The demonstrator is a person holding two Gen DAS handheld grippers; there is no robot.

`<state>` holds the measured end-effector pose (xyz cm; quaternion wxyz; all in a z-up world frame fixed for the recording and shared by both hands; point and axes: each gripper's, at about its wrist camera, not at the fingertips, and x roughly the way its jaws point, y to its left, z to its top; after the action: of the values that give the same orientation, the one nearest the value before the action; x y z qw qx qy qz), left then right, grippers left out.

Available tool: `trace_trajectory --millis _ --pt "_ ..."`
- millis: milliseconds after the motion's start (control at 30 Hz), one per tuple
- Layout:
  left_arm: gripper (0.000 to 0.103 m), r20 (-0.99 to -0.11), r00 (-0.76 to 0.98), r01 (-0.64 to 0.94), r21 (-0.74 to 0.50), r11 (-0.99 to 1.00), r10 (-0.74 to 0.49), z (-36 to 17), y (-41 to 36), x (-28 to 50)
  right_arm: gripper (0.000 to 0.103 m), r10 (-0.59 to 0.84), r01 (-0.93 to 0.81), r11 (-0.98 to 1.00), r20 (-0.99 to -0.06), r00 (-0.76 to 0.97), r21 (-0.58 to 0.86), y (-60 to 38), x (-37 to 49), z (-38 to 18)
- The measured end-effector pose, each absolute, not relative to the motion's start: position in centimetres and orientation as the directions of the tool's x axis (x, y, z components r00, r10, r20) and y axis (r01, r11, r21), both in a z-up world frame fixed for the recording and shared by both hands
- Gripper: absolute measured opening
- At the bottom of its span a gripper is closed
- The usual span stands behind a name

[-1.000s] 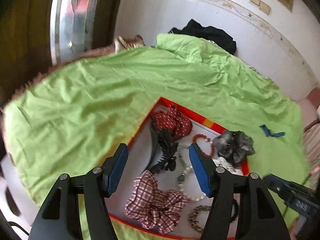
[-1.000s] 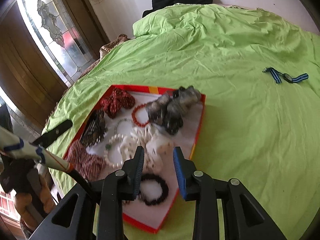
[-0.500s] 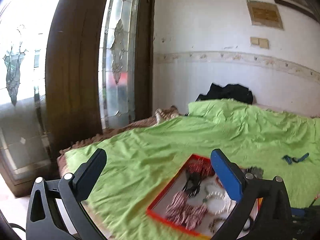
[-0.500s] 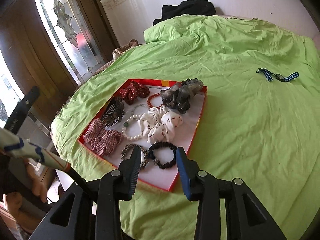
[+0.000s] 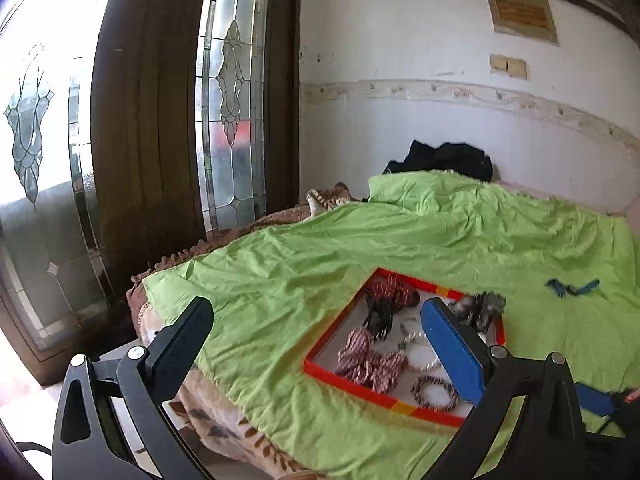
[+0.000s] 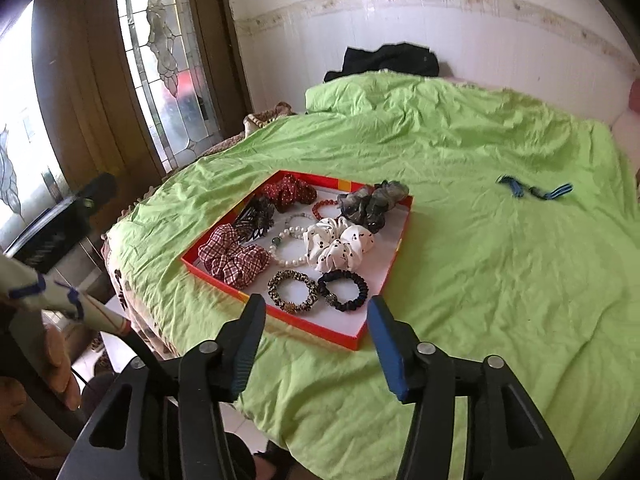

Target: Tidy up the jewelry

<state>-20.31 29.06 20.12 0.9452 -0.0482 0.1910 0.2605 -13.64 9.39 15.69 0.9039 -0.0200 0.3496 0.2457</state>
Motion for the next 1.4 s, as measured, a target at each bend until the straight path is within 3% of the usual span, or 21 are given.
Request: trace_trajectory --millis 667,1400 --pt "0.103 -0.516 0.786 -0.369 0.049 0.928 0.340 17.6 25.4 -21.9 0.074 0.310 -0.378 0.925 -0.638 0.704 0.033 8.0 -18.4 14.6" --pt "0.103 -0.550 0.774 -0.336 0.065 0.940 0.315 16.4 25.1 -21.3 0.076 0.276 -0.359 0.933 -0.664 0.695 0.013 8.4 -18.1 14.0"
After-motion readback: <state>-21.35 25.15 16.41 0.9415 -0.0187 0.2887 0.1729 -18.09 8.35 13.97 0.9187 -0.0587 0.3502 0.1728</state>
